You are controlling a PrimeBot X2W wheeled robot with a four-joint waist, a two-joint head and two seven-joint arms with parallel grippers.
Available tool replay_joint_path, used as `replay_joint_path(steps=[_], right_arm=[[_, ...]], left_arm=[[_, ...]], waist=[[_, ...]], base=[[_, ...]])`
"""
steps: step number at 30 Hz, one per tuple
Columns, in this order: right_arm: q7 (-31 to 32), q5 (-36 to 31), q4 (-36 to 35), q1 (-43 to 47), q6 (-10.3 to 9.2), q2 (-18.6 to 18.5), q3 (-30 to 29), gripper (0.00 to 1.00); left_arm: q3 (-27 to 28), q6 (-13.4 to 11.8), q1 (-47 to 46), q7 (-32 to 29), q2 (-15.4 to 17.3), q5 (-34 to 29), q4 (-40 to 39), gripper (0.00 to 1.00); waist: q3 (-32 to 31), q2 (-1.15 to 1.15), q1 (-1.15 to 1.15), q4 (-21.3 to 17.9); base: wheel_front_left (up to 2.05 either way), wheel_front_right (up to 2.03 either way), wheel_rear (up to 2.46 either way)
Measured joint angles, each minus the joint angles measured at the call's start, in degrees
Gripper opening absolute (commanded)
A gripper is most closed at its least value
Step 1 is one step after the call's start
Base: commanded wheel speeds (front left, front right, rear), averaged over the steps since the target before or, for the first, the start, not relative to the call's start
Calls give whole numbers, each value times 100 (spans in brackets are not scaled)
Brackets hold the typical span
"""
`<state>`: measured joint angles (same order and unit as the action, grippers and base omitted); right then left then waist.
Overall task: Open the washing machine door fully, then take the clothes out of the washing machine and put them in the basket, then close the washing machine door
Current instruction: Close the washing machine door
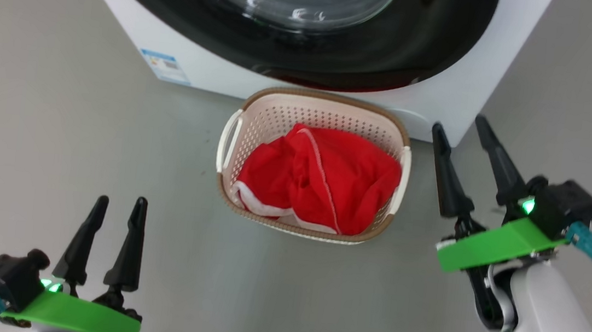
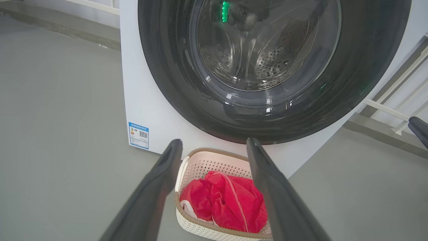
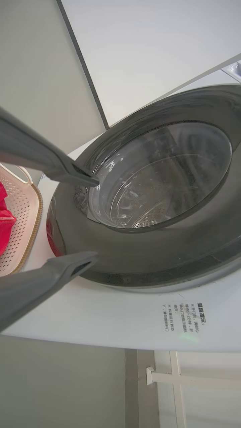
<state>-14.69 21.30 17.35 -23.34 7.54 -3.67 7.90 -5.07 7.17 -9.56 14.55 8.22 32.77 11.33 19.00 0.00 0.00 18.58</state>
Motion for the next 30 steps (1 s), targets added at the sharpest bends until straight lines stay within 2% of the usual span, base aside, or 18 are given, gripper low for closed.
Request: replay_joint_path(steps=[30], right_arm=[[4,-73,-452,2004,0,77,-889,100]], left_arm=[[27,0,640,0,360,-116,-67,100]], waist=[[-866,0,0,-917]], base=[[0,0,0]])
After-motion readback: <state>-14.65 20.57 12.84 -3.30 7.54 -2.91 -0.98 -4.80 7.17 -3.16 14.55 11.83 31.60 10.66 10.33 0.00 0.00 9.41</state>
